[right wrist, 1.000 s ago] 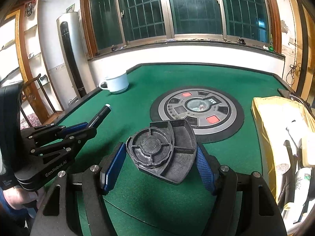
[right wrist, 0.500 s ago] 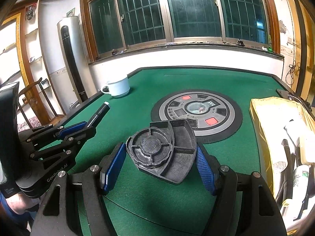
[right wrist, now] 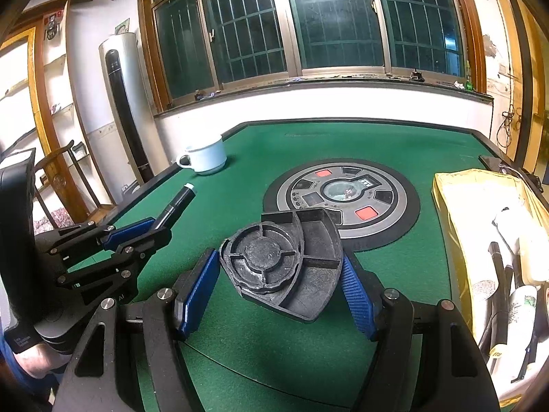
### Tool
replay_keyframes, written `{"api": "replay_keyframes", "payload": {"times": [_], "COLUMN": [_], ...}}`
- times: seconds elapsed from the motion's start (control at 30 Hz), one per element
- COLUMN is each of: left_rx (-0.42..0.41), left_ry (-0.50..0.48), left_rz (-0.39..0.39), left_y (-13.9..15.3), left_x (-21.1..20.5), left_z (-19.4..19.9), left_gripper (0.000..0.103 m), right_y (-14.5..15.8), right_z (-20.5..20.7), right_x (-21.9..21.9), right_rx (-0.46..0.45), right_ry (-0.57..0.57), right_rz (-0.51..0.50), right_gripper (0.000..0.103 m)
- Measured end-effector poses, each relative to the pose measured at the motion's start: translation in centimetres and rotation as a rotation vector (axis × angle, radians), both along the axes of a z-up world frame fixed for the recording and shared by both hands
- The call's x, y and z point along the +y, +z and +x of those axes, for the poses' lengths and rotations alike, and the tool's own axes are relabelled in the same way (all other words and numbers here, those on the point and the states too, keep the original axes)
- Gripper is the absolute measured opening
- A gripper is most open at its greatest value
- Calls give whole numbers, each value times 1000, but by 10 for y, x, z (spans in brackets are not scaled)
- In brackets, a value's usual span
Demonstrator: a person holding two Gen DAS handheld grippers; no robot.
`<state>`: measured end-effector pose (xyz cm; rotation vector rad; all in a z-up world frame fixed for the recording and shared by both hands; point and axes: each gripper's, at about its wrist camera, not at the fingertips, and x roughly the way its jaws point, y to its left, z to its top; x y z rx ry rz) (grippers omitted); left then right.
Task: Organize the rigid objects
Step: 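Carry the grey holder with the right tool while the left tool carries the marker to the tray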
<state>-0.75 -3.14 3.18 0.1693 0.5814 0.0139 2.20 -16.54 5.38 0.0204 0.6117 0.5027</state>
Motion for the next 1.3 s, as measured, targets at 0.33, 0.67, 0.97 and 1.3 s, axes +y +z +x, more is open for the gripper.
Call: {"api": "replay_keyframes", "payload": {"times": [0.33,0.67,0.97,1.3], "left_rx": [-4,-9,29,29], "left_ry": [-28,-133,-257,-379], "left_rz": [31,9,-49,-84], "left_y": [6,26,37,57], "left_x": [-16,-56,-104,-163], "left_z": [-3,-2,2,6], "left_gripper": [12,12,12,12], "right_y": [7,18,30,39], "right_z": [-6,-19,-29,-36], "right_x": [-17,-57,-102,-162], "right_rx": [-14,-60,-83,-84], "right_ry": [-31,-149,-262,-382], "right_rz": [54,108,113,171], "right_gripper": [65,65,65,65]}}
